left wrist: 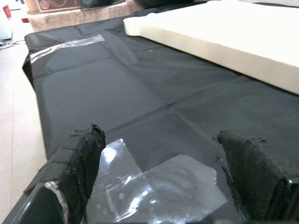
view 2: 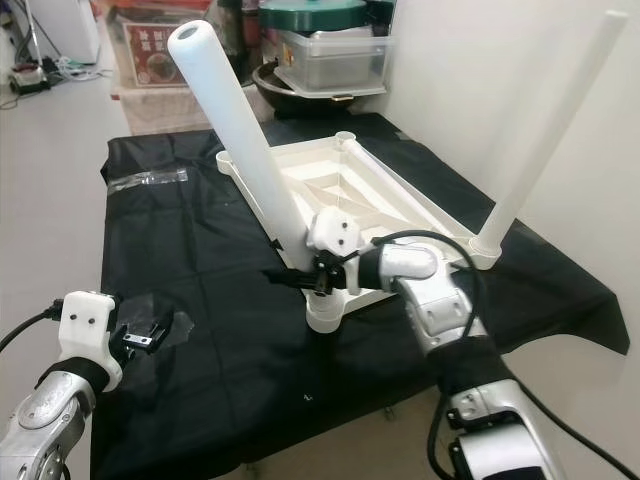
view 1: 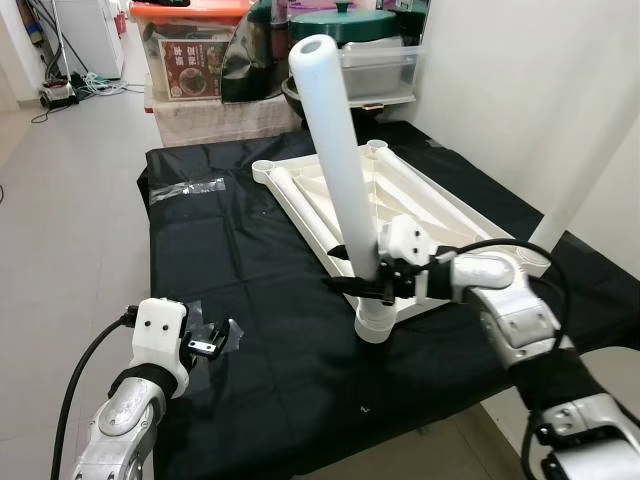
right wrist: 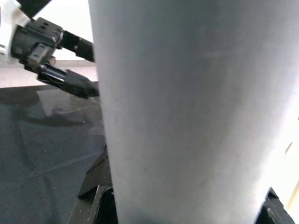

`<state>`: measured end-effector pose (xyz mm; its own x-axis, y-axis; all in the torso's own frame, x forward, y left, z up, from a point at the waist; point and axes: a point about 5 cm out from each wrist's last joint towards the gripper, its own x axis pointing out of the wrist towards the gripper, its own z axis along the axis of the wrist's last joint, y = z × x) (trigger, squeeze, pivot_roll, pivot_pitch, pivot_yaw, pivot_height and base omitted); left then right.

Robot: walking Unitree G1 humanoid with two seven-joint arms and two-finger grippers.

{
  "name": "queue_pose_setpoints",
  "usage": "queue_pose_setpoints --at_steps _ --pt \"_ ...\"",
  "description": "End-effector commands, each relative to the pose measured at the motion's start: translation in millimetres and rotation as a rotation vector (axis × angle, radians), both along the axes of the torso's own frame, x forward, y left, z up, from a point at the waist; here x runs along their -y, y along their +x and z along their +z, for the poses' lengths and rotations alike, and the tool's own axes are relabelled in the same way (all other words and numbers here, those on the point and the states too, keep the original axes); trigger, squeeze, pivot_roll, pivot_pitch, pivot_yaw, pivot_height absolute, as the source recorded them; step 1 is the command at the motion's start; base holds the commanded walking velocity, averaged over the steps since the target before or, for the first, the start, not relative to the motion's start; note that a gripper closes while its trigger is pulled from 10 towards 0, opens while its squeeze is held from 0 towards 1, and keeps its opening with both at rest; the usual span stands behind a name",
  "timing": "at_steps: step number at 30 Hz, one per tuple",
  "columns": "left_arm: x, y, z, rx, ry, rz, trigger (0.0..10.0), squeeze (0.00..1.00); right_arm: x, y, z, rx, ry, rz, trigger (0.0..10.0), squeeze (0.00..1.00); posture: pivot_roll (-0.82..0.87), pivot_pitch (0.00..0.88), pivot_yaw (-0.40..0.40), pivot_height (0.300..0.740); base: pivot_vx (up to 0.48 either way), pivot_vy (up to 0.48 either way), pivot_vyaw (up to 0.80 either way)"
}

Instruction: Building children table

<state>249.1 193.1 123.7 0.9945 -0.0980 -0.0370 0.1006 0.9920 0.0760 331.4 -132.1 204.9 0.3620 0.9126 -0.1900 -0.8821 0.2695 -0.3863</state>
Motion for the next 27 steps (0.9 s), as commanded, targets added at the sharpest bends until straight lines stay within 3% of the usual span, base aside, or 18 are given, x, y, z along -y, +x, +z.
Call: queue_pose_setpoints --at_steps 1,9,13,15,16,20,27 --pt "0.5 0.2 -1 0.001 -0.004 0.005 10.0 0.00 -7.1 0.2 -6 -0.008 -0.007 0.017 0.0 0.00 0.01 0.000 -0.063 0.740 0.000 0.000 0.00" --pt "-1.8 -2.7 -3 -0.005 -0.002 0.015 10.0 0.00 -14.2 4.4 -20 -0.017 -0.007 -0.004 0.0 0.00 0.02 0.000 -0.069 0.740 0.000 0.000 0.00" --pt "-2.3 -2.8 -3 -0.006 -0.004 0.017 10.0 0.00 -14.8 9.0 -17 -0.029 0.065 -0.044 0.0 0.00 0.02 0.000 -0.070 0.740 0.000 0.000 0.00" --pt "-1.5 -2.6 -4 -0.008 -0.007 0.019 10.0 0.00 -20.7 17.8 -11 -0.043 0.190 -0.130 0.0 0.00 0.02 0.000 -0.069 0.740 0.000 0.000 0.00" --pt "-1.5 -2.6 -4 -0.008 -0.007 0.019 10.0 0.00 -20.7 17.8 -11 -0.043 0.190 -0.130 0.0 0.00 0.02 0.000 -0.069 0.740 0.000 0.000 0.00" --pt "1.1 -2.2 -4 -0.006 -0.012 0.017 10.0 0.00 -42.7 24.6 -7 -0.048 0.352 -0.211 0.0 0.00 0.03 0.000 -0.074 0.740 0.000 0.000 0.00" --pt "-3.7 -5.4 -3 -0.007 -0.005 0.031 10.0 0.00 -62.5 20.3 -17 -0.079 0.396 -0.207 0.0 0.00 0.04 0.000 -0.079 0.740 0.000 0.000 0.00"
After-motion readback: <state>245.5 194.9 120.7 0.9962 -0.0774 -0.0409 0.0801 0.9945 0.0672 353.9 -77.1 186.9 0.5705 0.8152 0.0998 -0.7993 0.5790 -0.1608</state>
